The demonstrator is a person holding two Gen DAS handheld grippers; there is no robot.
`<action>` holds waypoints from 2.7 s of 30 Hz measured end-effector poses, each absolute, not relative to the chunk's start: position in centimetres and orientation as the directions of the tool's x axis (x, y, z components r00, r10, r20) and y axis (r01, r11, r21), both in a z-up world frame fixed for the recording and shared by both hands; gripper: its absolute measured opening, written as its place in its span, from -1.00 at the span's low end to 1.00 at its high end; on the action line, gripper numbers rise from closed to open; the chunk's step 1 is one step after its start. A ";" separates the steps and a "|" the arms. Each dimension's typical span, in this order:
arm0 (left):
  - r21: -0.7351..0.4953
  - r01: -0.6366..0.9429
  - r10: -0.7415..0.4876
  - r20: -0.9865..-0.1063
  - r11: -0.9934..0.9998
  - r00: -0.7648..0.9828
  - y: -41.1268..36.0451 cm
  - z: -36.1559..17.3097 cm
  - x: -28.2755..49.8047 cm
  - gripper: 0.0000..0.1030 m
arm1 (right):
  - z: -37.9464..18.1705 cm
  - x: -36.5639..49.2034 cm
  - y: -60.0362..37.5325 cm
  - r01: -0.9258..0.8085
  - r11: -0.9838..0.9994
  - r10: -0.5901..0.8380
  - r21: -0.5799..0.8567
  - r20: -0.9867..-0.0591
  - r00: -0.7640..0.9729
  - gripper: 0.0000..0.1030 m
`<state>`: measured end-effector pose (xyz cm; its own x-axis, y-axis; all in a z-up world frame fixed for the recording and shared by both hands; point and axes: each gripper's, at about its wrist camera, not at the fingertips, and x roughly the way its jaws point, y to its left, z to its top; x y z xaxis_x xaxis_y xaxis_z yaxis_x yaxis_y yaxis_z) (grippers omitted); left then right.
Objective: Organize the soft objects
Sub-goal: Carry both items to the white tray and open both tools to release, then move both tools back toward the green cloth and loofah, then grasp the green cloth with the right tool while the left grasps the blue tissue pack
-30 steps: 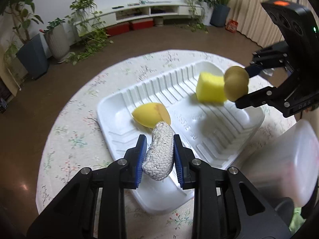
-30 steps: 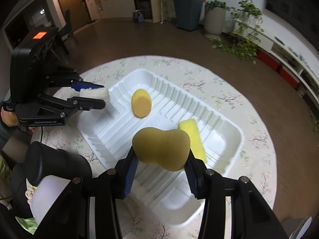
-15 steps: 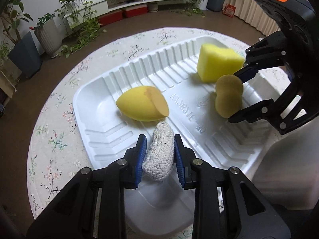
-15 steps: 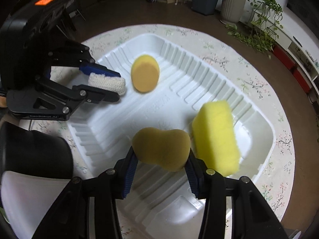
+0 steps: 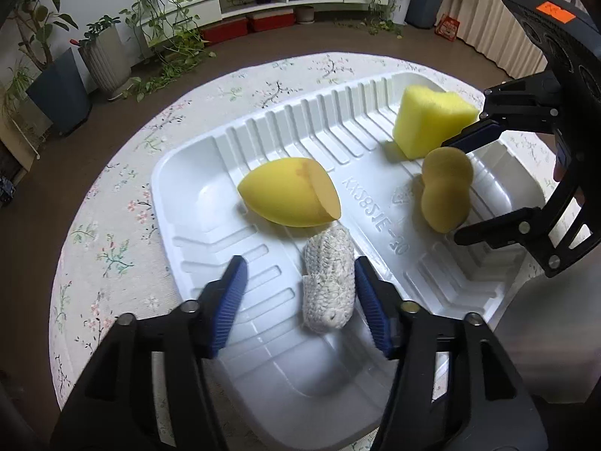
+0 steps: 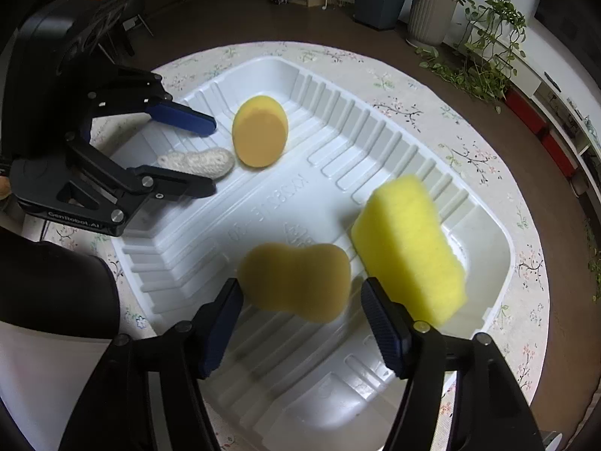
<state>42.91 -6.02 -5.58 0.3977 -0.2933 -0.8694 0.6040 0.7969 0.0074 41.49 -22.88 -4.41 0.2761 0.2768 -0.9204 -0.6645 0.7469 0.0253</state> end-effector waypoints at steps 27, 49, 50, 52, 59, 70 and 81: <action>-0.004 0.460 -0.307 -0.750 0.888 0.586 -0.1 0.9 40.9 1.00 | 3.0 38.7 -30.9 -0.500 0.863 0.368 0.075 -0.771 0.520 1.00; -0.080 0.316 -0.291 -0.643 0.946 0.709 8.2 2.3 16.4 1.00 | 1.4 15.4 -34.3 -0.346 0.899 0.436 0.270 -0.637 0.636 1.00; -0.078 0.317 -0.290 -0.645 0.945 0.707 8.0 2.1 15.4 1.00 | 0.9 14.3 -33.6 -0.351 0.893 0.448 0.282 -0.637 0.628 1.00; -0.065 0.332 -0.291 -0.656 0.941 0.696 7.1 1.3 12.7 1.00 | -0.2 11.9 -31.9 -0.359 0.880 0.473 0.310 -0.636 0.610 1.00; -0.098 0.334 -0.316 -0.644 0.937 0.697 4.4 -0.5 6.7 1.00 | -1.9 7.1 -26.1 -0.386 0.860 0.508 0.332 -0.610 0.608 1.00; -0.042 0.337 -0.274 -0.677 0.941 0.683 0.0 -3.5 5.9 1.00 | -3.4 8.3 -21.7 -0.381 0.912 0.382 0.149 -0.645 0.662 1.00; -0.030 0.347 -0.261 -0.718 0.938 0.645 -1.7 -5.3 7.3 1.00 | -5.1 11.1 -21.3 -0.380 0.915 0.361 0.131 -0.685 0.632 1.00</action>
<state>7.27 -1.74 -5.32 0.6453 -0.2615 -0.7178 0.3467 0.9375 -0.0298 11.11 -21.27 -5.12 0.6323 0.3610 -0.6855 -0.3804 0.9155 0.1312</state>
